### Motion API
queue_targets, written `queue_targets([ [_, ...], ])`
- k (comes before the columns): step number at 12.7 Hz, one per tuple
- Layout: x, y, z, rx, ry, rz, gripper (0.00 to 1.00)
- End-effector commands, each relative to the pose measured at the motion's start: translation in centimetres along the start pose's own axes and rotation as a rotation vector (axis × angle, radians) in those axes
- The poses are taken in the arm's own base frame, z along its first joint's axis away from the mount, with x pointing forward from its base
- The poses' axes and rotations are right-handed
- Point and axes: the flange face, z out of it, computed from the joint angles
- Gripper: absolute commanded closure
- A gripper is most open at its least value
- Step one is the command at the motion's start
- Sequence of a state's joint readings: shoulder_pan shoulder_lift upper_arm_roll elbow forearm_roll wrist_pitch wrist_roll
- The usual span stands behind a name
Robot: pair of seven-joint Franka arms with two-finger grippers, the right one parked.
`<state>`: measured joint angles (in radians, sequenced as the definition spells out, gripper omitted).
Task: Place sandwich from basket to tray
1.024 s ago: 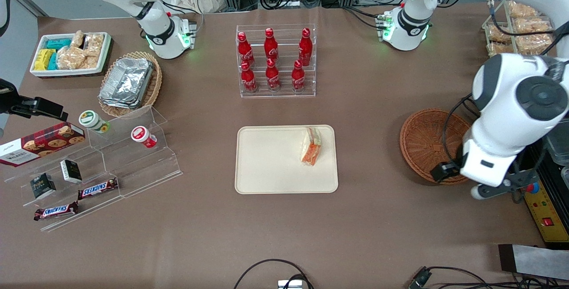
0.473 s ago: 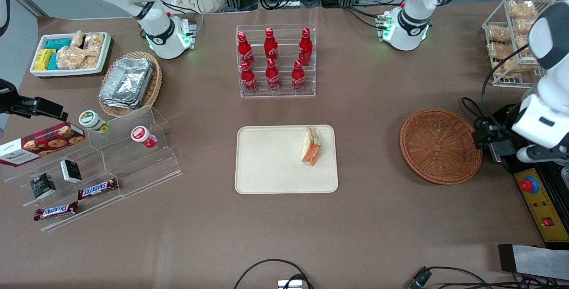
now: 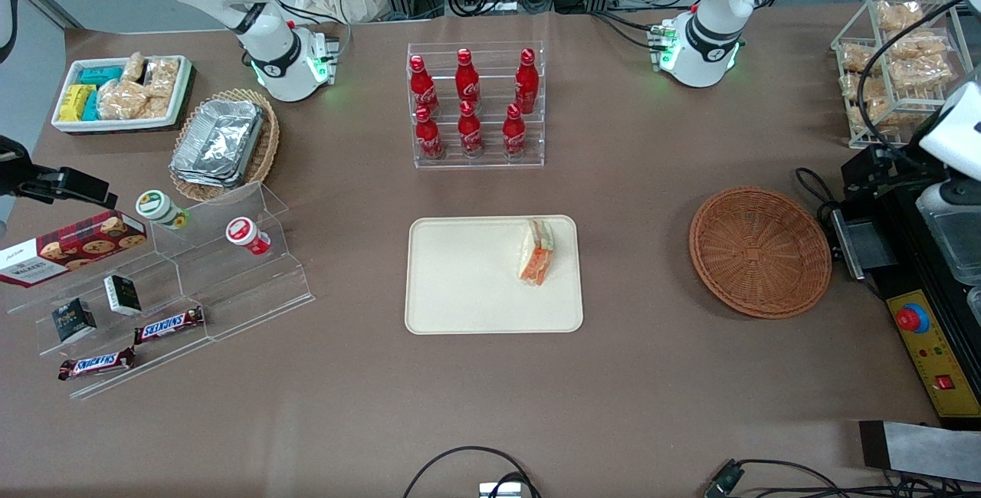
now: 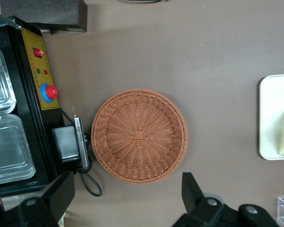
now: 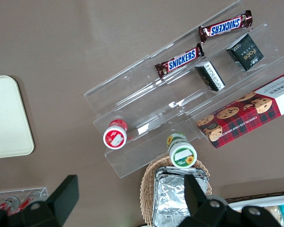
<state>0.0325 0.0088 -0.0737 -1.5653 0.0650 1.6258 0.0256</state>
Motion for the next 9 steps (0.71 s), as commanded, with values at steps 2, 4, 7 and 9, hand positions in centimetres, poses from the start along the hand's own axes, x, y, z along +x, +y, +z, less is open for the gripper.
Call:
queue_targets([
  [2,-2.6,0.2,-2.1,-0.029,-0.008,0.024,0.0],
  [4,-3.3,0.2,-2.8,-0.03,-0.023,0.034,0.0],
  [7,-3.7,0.2,-3.4,-0.029,-0.02,0.035,0.0],
  [9,-4.1,0.2,-3.6,-0.029,-0.026,0.034,0.0],
])
